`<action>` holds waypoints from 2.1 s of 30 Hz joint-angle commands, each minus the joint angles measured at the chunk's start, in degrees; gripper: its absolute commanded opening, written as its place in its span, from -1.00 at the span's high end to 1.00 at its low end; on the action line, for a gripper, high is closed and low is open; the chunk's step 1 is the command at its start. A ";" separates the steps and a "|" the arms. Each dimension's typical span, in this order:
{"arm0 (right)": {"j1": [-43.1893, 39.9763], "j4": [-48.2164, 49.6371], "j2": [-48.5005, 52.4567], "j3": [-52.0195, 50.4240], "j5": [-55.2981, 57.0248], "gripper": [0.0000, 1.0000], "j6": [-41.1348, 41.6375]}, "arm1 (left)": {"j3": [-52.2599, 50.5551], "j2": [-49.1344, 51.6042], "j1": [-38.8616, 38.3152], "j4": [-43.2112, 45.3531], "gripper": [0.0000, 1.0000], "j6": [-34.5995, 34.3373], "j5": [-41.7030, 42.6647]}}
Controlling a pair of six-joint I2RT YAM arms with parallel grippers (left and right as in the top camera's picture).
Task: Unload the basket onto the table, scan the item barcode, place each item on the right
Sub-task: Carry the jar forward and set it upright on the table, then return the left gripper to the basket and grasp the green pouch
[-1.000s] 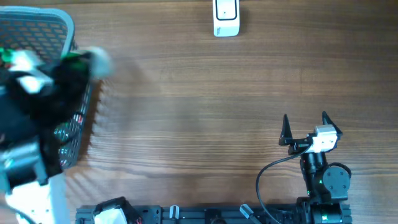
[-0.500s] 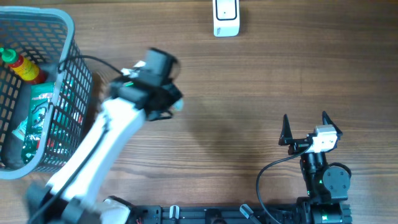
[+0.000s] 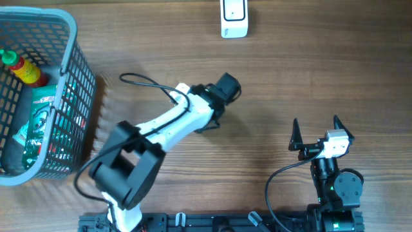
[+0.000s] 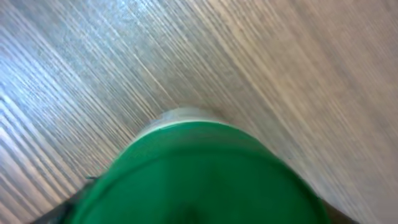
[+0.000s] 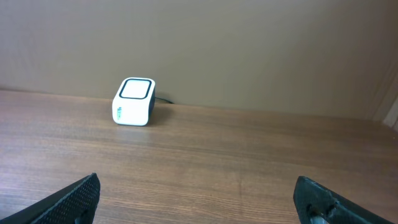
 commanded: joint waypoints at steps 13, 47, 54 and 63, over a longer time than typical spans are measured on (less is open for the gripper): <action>0.24 0.17 -0.35 -0.04 -0.33 -0.99 -0.44 | 36.06 -15.02 0.83 -25.88 -1.00 25.20 -25.46; 0.24 0.17 -0.35 -0.04 -0.33 -1.00 -0.42 | 24.96 -7.43 90.05 -24.04 -1.00 87.34 27.91; 0.24 0.17 -0.35 -0.04 -0.33 -1.00 -0.44 | 22.36 -1.11 89.64 -20.09 -1.00 89.13 28.11; 0.24 0.17 -0.35 -0.07 -0.33 -0.99 -0.44 | 19.21 5.73 89.15 -14.05 -1.00 92.52 28.28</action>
